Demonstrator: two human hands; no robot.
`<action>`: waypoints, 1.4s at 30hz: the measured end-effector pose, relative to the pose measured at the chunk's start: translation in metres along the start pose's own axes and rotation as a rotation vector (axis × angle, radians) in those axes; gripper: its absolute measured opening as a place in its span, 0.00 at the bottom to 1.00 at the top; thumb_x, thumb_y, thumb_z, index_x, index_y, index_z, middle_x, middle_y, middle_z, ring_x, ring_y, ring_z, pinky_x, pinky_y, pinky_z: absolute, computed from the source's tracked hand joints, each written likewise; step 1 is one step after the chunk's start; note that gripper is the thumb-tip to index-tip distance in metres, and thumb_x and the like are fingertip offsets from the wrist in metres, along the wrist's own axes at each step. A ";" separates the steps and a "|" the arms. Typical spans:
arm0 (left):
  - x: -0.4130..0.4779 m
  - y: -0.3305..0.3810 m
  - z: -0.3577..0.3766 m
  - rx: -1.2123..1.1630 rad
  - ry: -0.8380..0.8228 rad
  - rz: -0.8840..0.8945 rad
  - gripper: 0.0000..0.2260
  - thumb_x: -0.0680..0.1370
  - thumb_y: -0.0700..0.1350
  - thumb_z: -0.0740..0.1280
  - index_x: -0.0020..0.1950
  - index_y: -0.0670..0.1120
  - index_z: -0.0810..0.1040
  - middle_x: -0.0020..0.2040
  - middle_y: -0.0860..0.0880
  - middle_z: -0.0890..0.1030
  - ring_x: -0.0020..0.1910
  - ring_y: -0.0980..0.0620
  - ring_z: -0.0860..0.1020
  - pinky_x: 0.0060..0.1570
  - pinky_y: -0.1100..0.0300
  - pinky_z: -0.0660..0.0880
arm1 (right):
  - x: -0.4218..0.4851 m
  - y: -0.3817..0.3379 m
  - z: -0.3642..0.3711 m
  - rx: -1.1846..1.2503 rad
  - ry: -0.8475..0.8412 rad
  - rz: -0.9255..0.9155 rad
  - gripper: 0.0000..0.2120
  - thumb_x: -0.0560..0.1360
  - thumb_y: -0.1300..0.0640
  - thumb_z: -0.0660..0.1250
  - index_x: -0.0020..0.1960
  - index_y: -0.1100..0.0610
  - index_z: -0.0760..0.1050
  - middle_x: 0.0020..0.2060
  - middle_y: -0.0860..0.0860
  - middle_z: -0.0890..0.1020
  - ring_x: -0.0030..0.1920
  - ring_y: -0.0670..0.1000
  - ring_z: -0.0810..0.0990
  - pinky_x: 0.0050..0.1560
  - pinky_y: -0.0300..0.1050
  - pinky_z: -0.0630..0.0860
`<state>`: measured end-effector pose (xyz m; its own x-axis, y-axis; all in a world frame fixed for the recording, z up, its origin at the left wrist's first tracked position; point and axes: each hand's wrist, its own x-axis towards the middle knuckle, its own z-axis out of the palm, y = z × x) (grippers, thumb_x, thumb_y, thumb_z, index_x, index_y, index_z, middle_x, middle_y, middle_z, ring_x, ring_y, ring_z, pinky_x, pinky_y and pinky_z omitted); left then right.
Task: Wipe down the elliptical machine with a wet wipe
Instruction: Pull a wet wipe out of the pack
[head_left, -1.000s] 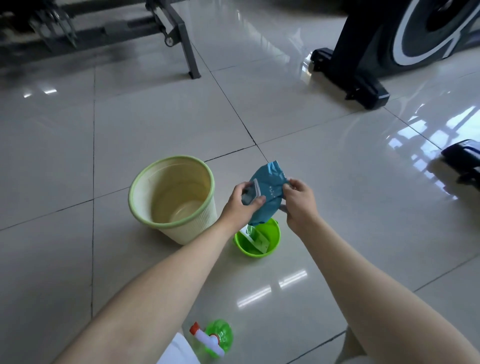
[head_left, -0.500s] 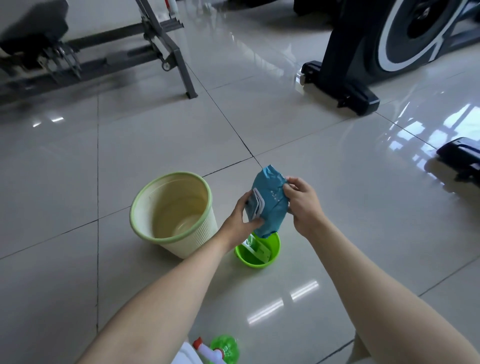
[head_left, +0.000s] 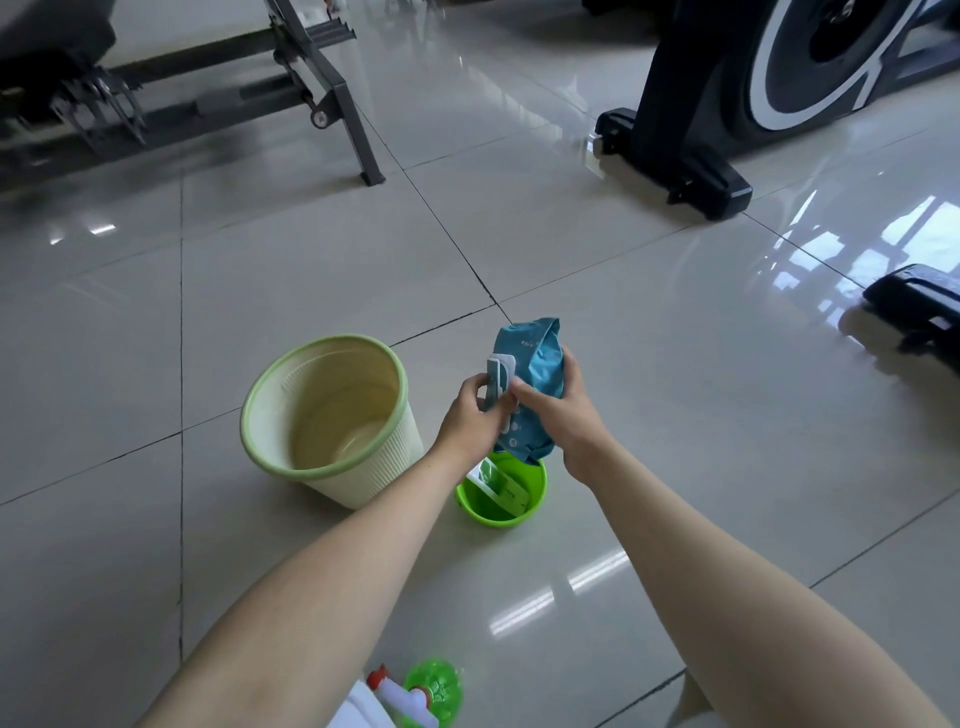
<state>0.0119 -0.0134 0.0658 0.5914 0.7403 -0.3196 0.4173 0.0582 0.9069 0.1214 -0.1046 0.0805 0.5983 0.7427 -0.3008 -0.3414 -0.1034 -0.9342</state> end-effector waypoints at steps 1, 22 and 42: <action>-0.001 -0.002 -0.001 0.025 -0.010 -0.003 0.19 0.80 0.61 0.67 0.68 0.55 0.72 0.52 0.49 0.84 0.51 0.51 0.84 0.47 0.59 0.80 | -0.001 0.004 0.002 0.014 -0.002 0.013 0.30 0.77 0.60 0.74 0.72 0.43 0.65 0.59 0.47 0.82 0.49 0.45 0.86 0.43 0.39 0.82; -0.002 -0.038 -0.025 0.796 0.067 0.461 0.19 0.75 0.38 0.62 0.65 0.46 0.80 0.67 0.49 0.79 0.67 0.46 0.71 0.70 0.51 0.62 | 0.000 0.043 0.014 0.090 0.160 0.156 0.30 0.78 0.66 0.67 0.73 0.42 0.67 0.62 0.51 0.80 0.56 0.57 0.84 0.57 0.59 0.82; 0.003 -0.020 -0.012 0.660 0.117 0.148 0.19 0.78 0.53 0.69 0.29 0.48 0.76 0.35 0.52 0.75 0.43 0.44 0.76 0.37 0.55 0.69 | 0.004 0.039 0.003 0.015 0.197 0.125 0.28 0.78 0.66 0.67 0.70 0.41 0.67 0.60 0.51 0.81 0.52 0.57 0.85 0.54 0.61 0.83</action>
<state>-0.0029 -0.0040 0.0499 0.6112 0.7790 -0.1397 0.6930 -0.4415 0.5699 0.1090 -0.1036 0.0436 0.6804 0.5808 -0.4469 -0.4314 -0.1755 -0.8849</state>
